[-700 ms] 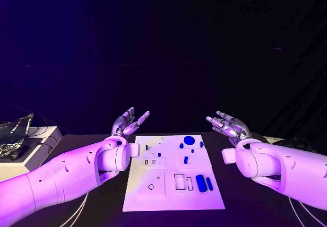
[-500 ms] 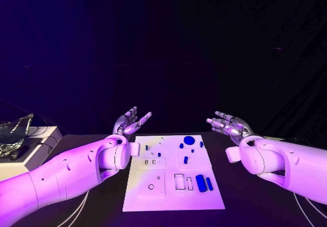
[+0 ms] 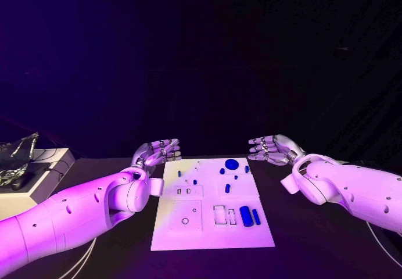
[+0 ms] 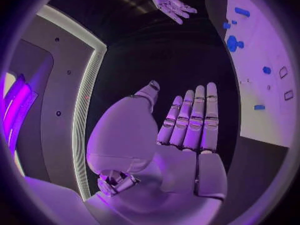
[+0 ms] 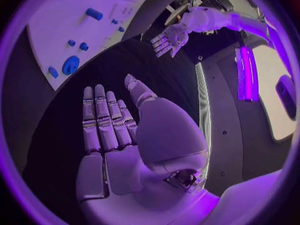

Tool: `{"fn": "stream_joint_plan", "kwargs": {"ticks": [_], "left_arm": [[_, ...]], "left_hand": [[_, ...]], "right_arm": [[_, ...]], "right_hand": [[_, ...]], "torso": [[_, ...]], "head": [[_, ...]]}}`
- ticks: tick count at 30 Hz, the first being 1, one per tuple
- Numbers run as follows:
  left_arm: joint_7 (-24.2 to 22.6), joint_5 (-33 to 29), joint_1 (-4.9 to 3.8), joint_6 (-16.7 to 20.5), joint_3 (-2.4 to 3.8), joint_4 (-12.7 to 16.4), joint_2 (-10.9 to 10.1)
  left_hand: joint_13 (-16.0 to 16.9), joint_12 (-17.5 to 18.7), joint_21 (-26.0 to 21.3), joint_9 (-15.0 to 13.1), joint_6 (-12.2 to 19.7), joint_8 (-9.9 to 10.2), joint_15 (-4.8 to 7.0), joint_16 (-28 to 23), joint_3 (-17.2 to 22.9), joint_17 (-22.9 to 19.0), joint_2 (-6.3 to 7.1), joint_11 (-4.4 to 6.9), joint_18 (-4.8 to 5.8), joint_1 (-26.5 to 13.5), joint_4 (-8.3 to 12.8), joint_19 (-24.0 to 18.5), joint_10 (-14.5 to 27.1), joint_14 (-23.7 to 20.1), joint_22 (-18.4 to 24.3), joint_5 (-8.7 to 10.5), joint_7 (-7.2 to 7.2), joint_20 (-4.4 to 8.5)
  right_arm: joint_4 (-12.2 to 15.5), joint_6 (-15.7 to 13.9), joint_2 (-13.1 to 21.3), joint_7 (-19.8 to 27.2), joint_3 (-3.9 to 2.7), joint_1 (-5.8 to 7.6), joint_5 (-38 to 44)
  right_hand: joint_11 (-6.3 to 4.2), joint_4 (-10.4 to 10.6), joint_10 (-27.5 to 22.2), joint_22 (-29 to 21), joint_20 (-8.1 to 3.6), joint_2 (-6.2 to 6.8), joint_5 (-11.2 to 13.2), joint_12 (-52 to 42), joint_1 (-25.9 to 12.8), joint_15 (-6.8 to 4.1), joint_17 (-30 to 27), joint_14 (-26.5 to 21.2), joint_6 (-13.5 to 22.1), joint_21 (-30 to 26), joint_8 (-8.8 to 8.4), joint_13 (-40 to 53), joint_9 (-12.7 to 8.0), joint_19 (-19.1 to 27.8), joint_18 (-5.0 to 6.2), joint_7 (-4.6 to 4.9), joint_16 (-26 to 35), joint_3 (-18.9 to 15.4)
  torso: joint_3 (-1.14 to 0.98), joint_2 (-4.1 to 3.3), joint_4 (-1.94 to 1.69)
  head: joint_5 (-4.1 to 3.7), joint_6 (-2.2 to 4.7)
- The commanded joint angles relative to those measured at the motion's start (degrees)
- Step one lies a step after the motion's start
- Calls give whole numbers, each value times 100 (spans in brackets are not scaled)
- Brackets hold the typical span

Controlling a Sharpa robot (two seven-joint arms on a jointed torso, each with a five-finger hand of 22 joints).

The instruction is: Assemble the parts on the task board

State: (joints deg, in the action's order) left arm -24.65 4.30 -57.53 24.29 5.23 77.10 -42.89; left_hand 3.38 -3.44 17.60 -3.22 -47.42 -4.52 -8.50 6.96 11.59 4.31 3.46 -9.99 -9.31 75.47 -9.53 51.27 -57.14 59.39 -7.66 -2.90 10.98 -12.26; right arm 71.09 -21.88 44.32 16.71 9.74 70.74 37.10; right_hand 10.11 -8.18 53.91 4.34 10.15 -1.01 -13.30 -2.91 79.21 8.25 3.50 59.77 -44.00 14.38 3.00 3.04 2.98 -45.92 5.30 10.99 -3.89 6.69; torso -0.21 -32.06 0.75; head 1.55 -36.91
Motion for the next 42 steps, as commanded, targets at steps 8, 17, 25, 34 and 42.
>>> {"fn": "stream_joint_plan", "kwargs": {"ticks": [8,17,25,34,42], "left_arm": [[-61,280,105,-888,2,894,-609],[55,480,114,-989,104,1487,-949],[123,608,114,-991,227,1804,-1108],[189,643,113,-973,266,1865,-1169],[209,647,114,-979,270,1825,-1167]], "left_hand": [[8,-14,724,-56,-1245,34,526,313,-109,383,-204,368,-30,248,507,1017,-1064,1622,-301,7,-145,511],[21,-25,2792,-72,-1554,44,814,2575,-11,2618,-180,537,450,168,722,635,-1495,1367,-1744,-11,-277,1260],[23,-24,3416,-64,-1549,60,825,3060,-23,3031,-124,575,318,91,748,405,-1496,1219,-2194,-4,-323,1223],[19,-18,3544,-63,-1505,66,792,2909,9,2930,-109,545,252,63,791,248,-1409,1141,-2289,0,-304,1146],[18,-18,3545,-62,-1502,66,790,2852,25,2881,-112,545,235,49,808,237,-1406,1170,-2279,0,-306,1127]], "right_arm": [[-308,-231,-349,-634,-46,29,3211],[-833,-130,-869,-1201,-122,186,4442],[-1061,-107,-1114,-1724,-137,322,5191],[-1062,-181,-1164,-1688,-141,387,4719],[-929,41,-1102,-1862,-142,400,5118]], "right_hand": [[-715,-218,2054,866,-1175,255,-376,-25,91,-1085,1157,2771,-1993,1844,47,33,73,-2773,274,-296,-2194,-72],[-645,-304,1810,2057,-1341,384,-462,-55,-220,-1014,3153,2299,-1952,3254,54,45,78,-2570,230,-283,-5406,419],[-557,-112,1536,3351,-1212,772,-718,-52,-624,-897,4500,2216,-1930,4158,58,49,82,-2729,280,-328,-6496,426],[-481,304,1090,3814,-1074,967,-841,-36,-518,-795,4880,2092,-1695,4136,53,49,81,-2841,417,-483,-6415,9],[-557,172,1400,5052,-1185,947,-921,-47,-565,-906,4206,2179,-1941,5037,52,49,83,-3477,383,-439,-6027,249]], "torso": [[-8,-261,-144],[15,-531,-306],[75,-692,-447],[99,-812,-555],[100,-872,-556]], "head": [[-158,-25],[-320,87],[-481,100],[-547,76],[-598,71]]}}
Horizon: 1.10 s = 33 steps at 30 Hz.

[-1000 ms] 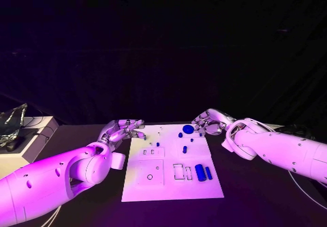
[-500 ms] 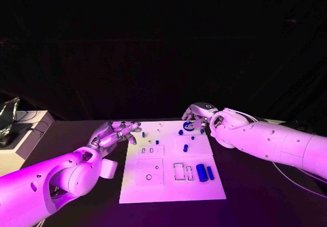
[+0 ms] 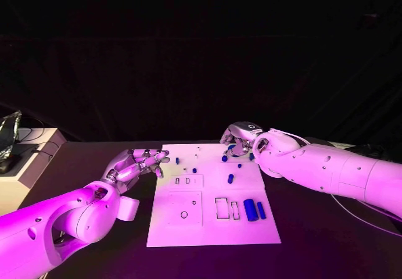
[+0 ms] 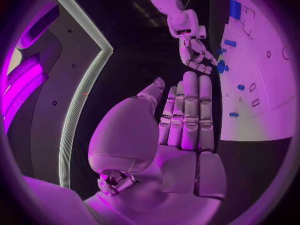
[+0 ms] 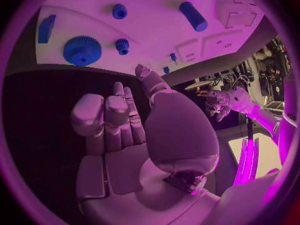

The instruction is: Assemble the parts on the task board

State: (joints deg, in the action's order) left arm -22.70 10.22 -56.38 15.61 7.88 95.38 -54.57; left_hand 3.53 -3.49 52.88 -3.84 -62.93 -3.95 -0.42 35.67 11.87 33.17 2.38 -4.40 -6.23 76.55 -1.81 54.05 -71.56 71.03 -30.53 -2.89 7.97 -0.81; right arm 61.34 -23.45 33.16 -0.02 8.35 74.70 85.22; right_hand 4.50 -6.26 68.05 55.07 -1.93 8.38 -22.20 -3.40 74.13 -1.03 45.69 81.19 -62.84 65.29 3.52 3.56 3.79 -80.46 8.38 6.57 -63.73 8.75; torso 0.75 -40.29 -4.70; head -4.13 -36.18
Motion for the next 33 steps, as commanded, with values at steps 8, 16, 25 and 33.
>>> {"fn": "stream_joint_plan", "kwargs": {"ticks": [8,16,25,33], "left_arm": [[31,55,-1,-119,6,-4,5],[38,55,-1,-118,6,3,-6],[41,56,-1,-119,7,12,-15],[43,57,-1,-120,7,-2,-14]], "left_hand": [[3,-11,2,0,64,12,-26,-51,0,-26,-7,-23,-73,-74,34,-51,59,-1,24,-1,5,-25],[3,-11,2,0,64,12,-26,-51,0,-26,-7,-23,-73,-74,34,-51,59,-1,24,-1,5,-25],[3,-11,-5,0,75,11,-29,-68,5,-40,-9,-29,-77,-74,41,-48,71,5,38,-1,15,-30],[3,-12,-8,0,80,11,-30,-72,6,-43,-10,-31,-77,-76,41,-47,75,7,42,-1,18,-31]], "right_arm": [[40,508,-8,-391,-1,4,718],[76,653,-15,-451,1,-3,836],[0,749,-36,-505,2,-15,901],[-1,836,-29,-514,3,-23,910]], "right_hand": [[58,-112,-179,-235,79,23,-69,2,-56,64,-196,3,-201,-531,12,-3,3,-108,241,41,-73,187],[54,-161,-155,-41,81,17,-52,2,-78,64,-279,-14,-98,-746,5,-3,2,-198,248,55,-154,280],[56,-211,-138,205,79,-31,-42,3,-100,62,-334,-28,-131,-953,1,-6,2,-257,253,68,-185,412],[34,-264,-54,367,65,-56,36,7,-163,47,-341,-31,-207,-1057,1,-8,2,-289,243,69,-195,799]], "torso": [[6,-99,-61],[11,-142,-106],[13,-175,-136],[19,-203,-149]], "head": [[-71,-16],[-91,-38],[-116,-36],[-125,-41]]}}
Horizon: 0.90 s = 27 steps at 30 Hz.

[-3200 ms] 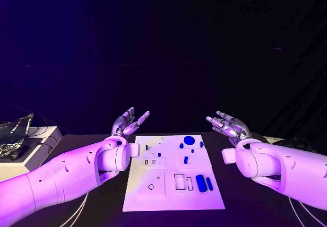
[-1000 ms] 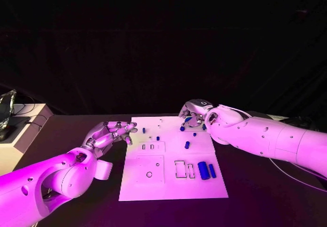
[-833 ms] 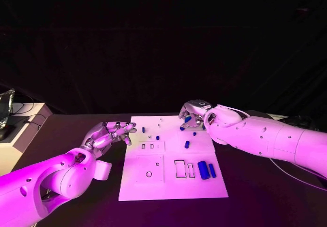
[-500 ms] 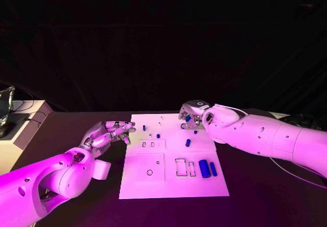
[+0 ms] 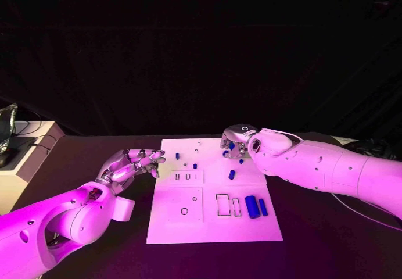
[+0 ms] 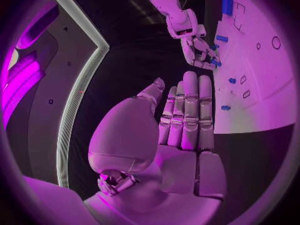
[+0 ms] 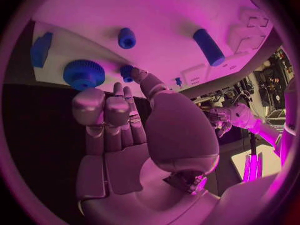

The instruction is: Assemble the parts on the task board

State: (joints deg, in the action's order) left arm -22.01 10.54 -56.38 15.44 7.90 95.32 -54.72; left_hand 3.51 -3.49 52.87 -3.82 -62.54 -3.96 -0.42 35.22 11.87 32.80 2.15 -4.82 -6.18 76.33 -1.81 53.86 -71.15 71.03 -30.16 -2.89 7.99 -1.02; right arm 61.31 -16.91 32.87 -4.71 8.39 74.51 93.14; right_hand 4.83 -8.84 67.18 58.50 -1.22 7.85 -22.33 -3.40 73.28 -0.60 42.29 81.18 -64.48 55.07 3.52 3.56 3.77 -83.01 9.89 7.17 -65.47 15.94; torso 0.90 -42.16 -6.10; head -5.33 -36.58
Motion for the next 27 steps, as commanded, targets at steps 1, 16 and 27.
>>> {"fn": "stream_joint_plan", "kwargs": {"ticks": [1,16,27], "left_arm": [[-27,25,-1,-104,5,0,2],[-12,25,-1,-99,6,-40,-1],[3,25,-1,-100,6,-51,-2]], "left_hand": [[4,-12,-7,-1,40,11,-30,-27,6,-5,13,11,-83,-54,41,-28,34,7,5,-1,15,-11],[5,-13,-7,-1,48,11,-32,-32,18,-10,-6,9,-85,-51,41,-25,43,9,14,-1,20,-13],[4,-12,-5,-1,53,11,-32,-33,34,-10,-23,7,-87,-31,56,-24,51,9,18,-1,23,-13]], "right_arm": [[5,193,2,-46,-1,-4,118],[12,317,30,-33,-1,-5,103],[207,-305,91,1,-7,-5,-18]], "right_hand": [[0,-5,56,52,-10,0,38,11,-98,-3,3,-26,-57,-47,4,-10,5,-40,89,11,-26,176],[-143,11,474,387,-103,-346,61,5,-76,-100,97,-7,-371,-65,14,-8,23,-92,-7,-80,-54,537],[-230,-115,744,677,-171,-594,451,4,58,-165,229,5,-585,92,23,-1,58,-103,-106,-123,-86,719]], "torso": [[5,-20,-11],[4,-47,-27],[11,-56,-41]], "head": [[-7,-3],[-45,-16],[-29,27]]}}
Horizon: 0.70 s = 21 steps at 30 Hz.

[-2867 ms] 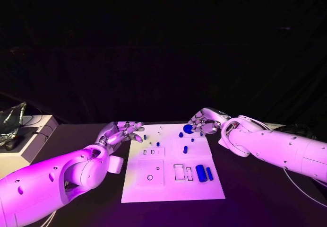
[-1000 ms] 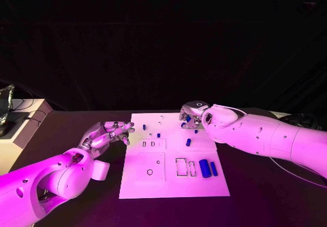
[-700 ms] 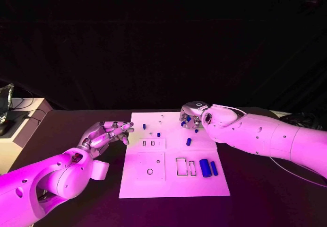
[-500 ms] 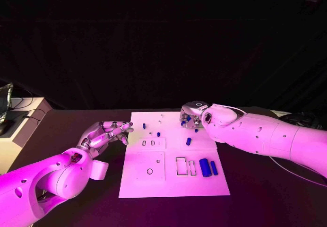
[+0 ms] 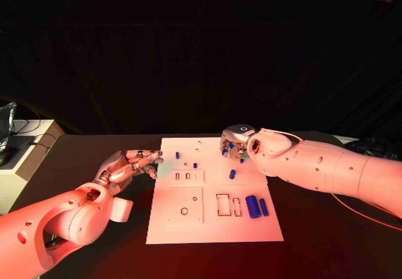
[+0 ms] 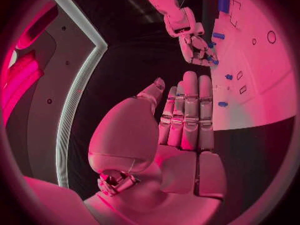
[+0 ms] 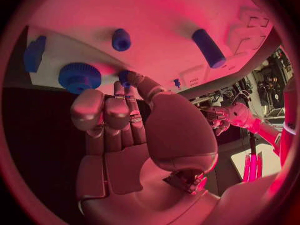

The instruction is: Assemble the parts on the task board

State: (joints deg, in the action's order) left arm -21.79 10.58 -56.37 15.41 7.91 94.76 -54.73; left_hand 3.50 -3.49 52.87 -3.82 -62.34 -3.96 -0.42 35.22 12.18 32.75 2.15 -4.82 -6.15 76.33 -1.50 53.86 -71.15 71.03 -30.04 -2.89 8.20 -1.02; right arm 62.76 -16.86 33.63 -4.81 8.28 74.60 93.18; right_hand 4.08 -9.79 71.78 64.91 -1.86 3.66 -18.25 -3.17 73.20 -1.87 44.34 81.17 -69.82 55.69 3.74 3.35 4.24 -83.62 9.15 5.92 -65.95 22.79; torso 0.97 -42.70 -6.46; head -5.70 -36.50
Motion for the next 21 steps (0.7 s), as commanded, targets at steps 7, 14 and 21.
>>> {"fn": "stream_joint_plan", "kwargs": {"ticks": [7,14,21], "left_arm": [[-15,21,-1,-93,5,1,-1],[-14,22,-1,-94,5,16,5],[-14,26,-1,-98,6,45,8]], "left_hand": [[5,-12,-4,-2,35,11,-32,-34,8,-6,-28,6,-89,-23,33,-25,53,7,7,-1,3,-13],[5,-12,-2,-2,36,10,-32,-35,10,-6,-30,6,-90,-18,44,-26,54,6,9,-1,4,-13],[5,-12,-2,-2,36,10,-32,-35,10,-6,-30,6,-90,-18,44,-26,54,6,9,-1,4,-13]], "right_arm": [[217,-836,5,-186,-64,-5,78],[146,-1247,-207,-428,-97,0,312],[-66,-1424,-469,-483,-103,0,421]], "right_hand": [[-158,-109,289,279,-119,-207,110,-18,47,-39,147,17,-71,-20,3,18,12,-63,-49,-3,-19,48],[-155,-119,285,433,-115,-206,125,-20,38,-37,218,29,-69,-84,0,19,9,-91,-59,3,-17,49],[-153,-120,276,564,-113,-196,136,-21,42,-35,265,45,-64,-175,2,18,8,-123,-60,7,-15,52]], "torso": [[13,-12,-11],[21,-25,-27],[23,-39,-43]], "head": [[30,66],[26,98],[37,104]]}}
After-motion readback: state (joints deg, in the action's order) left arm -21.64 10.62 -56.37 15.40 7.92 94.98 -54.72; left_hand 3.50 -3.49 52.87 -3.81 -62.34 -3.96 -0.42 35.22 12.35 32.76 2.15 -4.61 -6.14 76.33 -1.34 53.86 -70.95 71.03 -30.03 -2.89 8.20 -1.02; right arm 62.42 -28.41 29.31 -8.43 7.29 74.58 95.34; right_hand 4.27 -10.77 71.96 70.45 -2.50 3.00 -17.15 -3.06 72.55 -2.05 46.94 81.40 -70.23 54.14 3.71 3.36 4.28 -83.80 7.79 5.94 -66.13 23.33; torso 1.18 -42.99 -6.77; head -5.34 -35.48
